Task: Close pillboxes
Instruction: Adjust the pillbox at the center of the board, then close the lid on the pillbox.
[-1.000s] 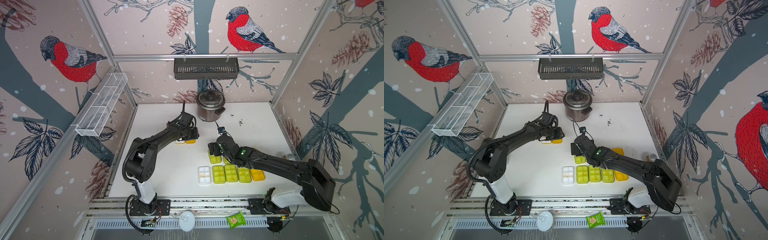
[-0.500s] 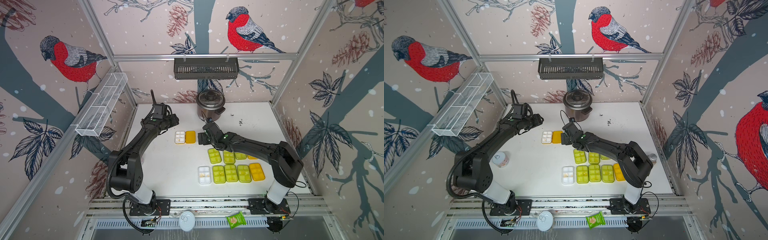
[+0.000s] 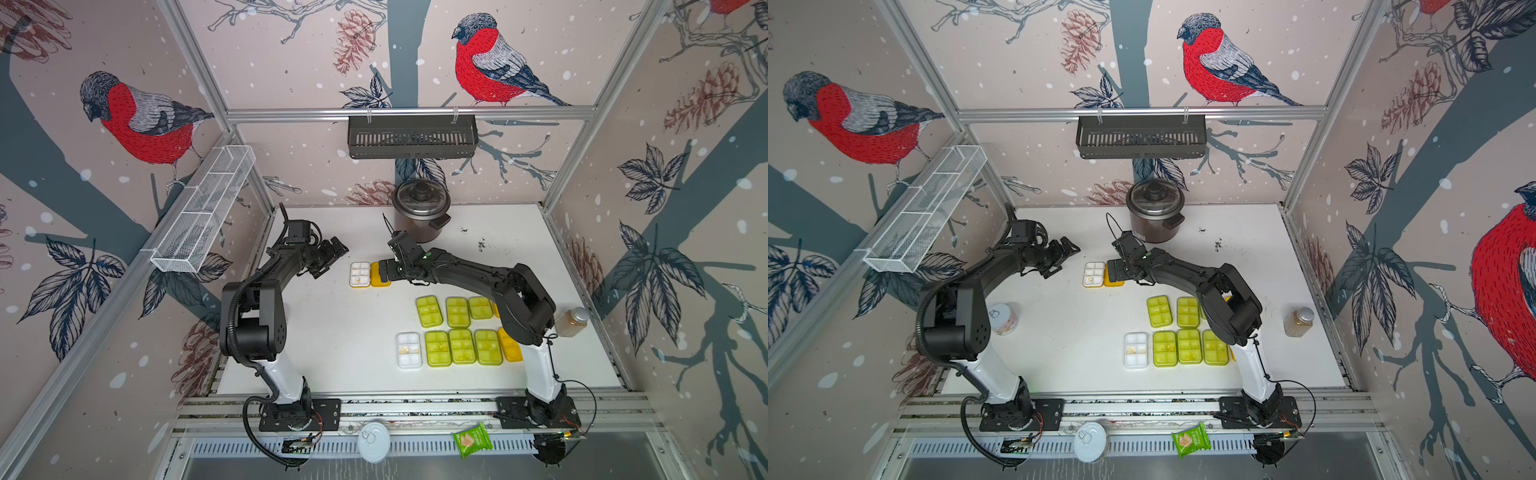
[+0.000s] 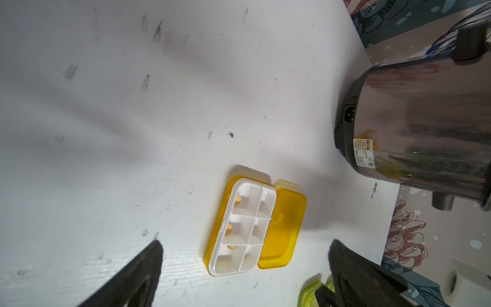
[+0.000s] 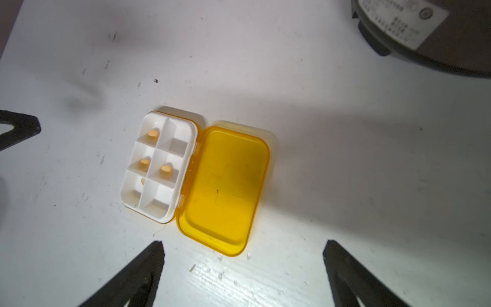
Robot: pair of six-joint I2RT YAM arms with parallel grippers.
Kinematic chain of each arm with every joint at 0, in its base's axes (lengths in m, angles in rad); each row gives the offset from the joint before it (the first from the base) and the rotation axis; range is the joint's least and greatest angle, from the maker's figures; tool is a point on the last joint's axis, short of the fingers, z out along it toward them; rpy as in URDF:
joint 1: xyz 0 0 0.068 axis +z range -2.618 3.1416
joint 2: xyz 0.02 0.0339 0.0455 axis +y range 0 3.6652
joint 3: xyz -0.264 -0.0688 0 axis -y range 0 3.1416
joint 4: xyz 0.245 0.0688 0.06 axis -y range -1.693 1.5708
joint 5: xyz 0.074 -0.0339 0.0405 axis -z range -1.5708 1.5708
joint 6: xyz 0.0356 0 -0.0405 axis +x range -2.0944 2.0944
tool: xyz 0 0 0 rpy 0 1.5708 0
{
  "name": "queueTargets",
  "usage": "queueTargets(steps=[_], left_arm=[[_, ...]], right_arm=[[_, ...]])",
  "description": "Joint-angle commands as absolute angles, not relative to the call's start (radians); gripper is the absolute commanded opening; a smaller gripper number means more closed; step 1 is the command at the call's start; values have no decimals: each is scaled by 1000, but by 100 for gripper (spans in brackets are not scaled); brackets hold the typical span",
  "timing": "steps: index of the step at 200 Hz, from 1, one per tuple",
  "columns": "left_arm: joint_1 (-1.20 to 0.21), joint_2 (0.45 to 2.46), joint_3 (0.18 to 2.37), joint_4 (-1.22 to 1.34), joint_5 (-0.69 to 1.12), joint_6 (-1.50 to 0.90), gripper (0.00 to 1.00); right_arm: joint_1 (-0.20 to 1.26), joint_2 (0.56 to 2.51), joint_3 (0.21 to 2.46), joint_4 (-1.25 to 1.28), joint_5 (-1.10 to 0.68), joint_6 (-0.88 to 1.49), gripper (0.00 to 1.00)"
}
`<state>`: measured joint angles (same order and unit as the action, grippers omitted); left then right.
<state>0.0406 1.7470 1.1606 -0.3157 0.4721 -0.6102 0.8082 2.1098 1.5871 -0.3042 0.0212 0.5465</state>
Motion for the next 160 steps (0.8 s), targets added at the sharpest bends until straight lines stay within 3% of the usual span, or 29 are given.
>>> queueTargets(steps=[1,47,160], left_arm=[[46,1769,1149,-282,467,-643,96],[47,1843,1136,-238,605,-672,93],[12,1944,1175,-254,679,-658,93]], right_arm=[[799,2138,1614,-310,-66,534,95],[762,2168,1599,-249,-210,577,93],[696,2203,1519,-42,-487,726,88]])
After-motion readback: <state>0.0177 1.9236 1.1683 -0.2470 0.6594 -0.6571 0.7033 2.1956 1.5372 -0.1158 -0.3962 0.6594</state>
